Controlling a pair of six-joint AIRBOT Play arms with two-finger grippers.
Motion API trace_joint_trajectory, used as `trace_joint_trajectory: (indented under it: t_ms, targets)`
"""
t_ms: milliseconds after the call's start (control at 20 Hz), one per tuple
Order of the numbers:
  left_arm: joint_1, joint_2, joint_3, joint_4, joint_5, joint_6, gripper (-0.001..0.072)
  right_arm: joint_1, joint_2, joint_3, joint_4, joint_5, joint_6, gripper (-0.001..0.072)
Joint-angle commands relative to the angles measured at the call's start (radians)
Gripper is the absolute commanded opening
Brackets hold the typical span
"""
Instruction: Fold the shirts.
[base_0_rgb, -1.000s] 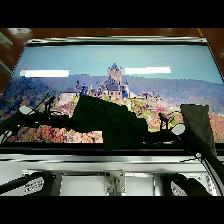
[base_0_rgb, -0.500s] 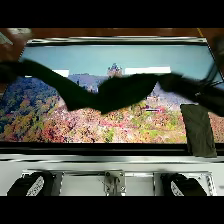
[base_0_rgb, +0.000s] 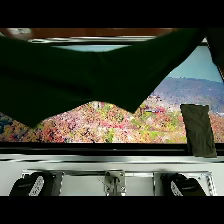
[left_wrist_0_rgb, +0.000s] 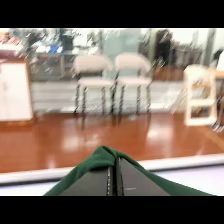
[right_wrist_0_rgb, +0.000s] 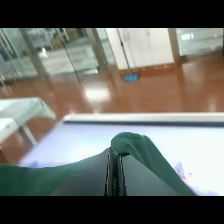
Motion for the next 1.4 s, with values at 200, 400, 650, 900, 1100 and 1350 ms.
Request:
trace_joint_trajectory:
  t_ms: [200,400,650,900,1100,1350]
  targets:
    - [0.004,0.110,0.011,0.183,-0.043,-0.099,0.0032,0.000,0.143,0.014,-0.188,0.045,0.035,0.0082]
    - [0.004,0.164,0.011,0.183,-0.096,-0.209,0.0032,0.000,0.232,0.014,-0.228,0.067,0.117,0.0082]
    - [0.004,0.184,-0.014,0.190,-0.333,-0.240,0.0033,0.000,0.271,0.014,-0.357,0.196,0.183,0.0082]
    - [0.004,0.151,-0.221,0.215,-0.326,-0.259,0.0034,0.000,0.138,0.013,-0.521,0.410,0.283,0.0082]
    - [0.004,-0.005,-0.336,0.198,-0.213,-0.258,0.0034,0.000,-0.132,0.012,-0.521,0.362,0.284,0.0082]
    - [0.003,-0.346,-0.355,0.102,-0.019,-0.258,0.0036,0.000,-0.521,0.012,-0.522,-0.047,0.320,0.0082]
